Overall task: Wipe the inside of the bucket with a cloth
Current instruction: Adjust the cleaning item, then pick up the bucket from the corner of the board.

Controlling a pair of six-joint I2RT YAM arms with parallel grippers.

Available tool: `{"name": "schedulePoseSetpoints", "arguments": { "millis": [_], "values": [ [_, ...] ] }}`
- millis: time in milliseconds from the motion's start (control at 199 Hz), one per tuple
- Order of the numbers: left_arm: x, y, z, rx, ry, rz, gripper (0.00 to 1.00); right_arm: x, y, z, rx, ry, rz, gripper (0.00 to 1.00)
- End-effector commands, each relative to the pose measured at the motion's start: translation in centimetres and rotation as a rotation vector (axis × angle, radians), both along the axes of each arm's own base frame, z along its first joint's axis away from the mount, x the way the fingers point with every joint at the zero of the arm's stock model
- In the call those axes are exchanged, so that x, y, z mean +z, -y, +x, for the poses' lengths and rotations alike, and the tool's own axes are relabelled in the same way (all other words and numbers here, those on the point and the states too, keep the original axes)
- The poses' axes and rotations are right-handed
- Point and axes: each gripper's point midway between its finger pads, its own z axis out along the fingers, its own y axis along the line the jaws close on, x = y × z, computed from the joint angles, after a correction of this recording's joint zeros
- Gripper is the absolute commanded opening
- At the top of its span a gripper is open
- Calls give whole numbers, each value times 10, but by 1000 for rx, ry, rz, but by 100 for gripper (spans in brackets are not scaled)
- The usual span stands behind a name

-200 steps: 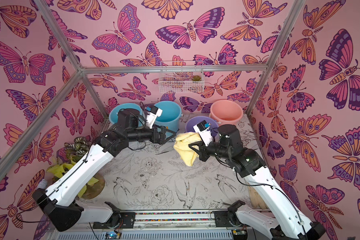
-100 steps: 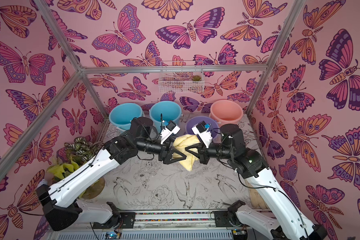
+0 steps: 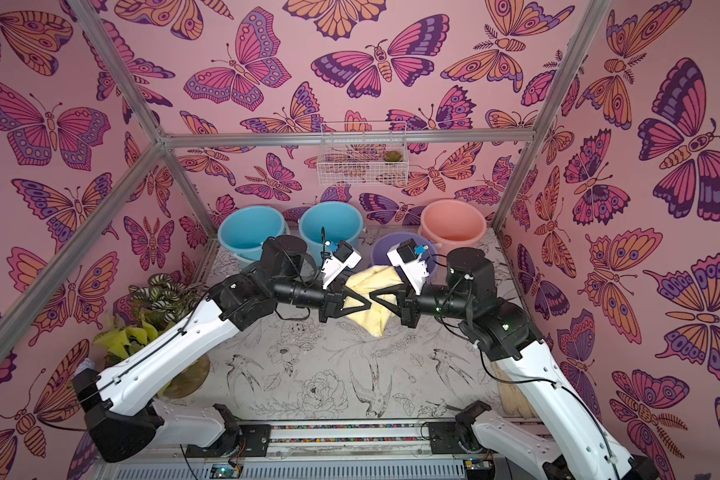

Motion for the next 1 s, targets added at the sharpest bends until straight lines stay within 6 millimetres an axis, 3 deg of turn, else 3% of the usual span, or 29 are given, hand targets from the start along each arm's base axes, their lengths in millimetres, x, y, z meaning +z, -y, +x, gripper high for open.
{"name": "schedulePoseSetpoints", "arguments": {
  "millis": [0,55,231,256,281,382,633,753,793,994],
  "values": [
    [-11,-14,16,124,29,51,0,9,24,34,-174,0,0,27],
    [-16,-18,21,168,29,68,0,3,39,54,-275,-23,-10,35],
    [-32,-28,34,273,18,115,0,-20,100,116,-585,-124,-27,43],
    [-34,-29,34,279,13,120,0,-24,110,125,-636,-141,-29,43],
    [-23,-35,29,283,31,94,0,-28,121,134,-687,-162,-29,43],
    [-25,-37,28,290,23,96,0,-49,174,169,-928,-250,-45,43],
    [-23,-46,23,315,27,86,0,-102,279,227,-1329,-418,-93,49],
    [-23,-49,21,321,31,86,0,-120,310,247,-1444,-499,-57,53],
    [-23,-50,21,323,32,86,0,-137,318,256,-1480,-543,-93,54],
    [-25,-50,22,328,28,93,0,-164,340,284,-1567,-634,-151,62]
  ]
}}
